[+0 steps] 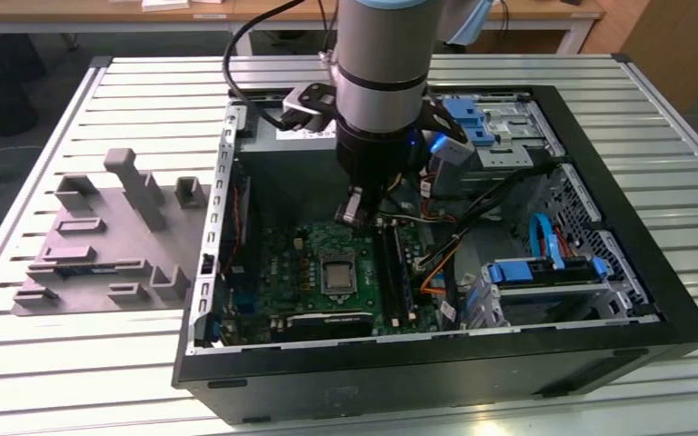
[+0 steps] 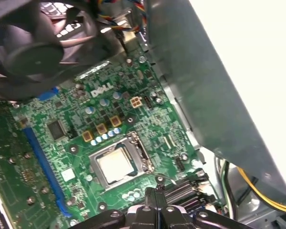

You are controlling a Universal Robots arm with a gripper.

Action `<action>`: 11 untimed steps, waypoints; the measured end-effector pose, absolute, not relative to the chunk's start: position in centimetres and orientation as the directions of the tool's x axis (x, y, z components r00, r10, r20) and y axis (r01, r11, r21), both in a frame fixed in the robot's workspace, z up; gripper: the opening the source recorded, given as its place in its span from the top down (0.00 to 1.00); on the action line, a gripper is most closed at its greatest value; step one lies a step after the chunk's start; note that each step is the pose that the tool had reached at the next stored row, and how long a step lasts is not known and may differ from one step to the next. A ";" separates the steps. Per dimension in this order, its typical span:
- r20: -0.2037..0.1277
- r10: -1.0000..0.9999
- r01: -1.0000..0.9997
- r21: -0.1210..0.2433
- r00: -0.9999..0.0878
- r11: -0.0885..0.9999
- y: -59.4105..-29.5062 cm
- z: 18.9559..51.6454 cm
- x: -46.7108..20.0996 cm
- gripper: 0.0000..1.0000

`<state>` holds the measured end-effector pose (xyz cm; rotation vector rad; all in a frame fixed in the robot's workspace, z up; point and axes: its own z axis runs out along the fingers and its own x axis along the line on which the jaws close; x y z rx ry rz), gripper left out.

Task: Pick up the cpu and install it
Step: 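Install the first cpu locking lever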

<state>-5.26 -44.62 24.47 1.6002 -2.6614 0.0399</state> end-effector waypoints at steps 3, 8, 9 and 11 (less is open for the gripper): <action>0.044 -0.882 -0.883 -0.003 -0.469 0.469 -44.3 24.5 -4.9 0.89; 0.044 -0.882 -0.883 -0.003 -0.469 0.469 -43.9 24.4 -4.4 0.89; 0.044 -0.882 -0.883 -0.004 -0.469 0.469 -43.8 24.4 -4.3 0.89; 0.044 -0.882 -0.883 -0.003 -0.469 0.469 -43.6 24.4 -4.3 0.89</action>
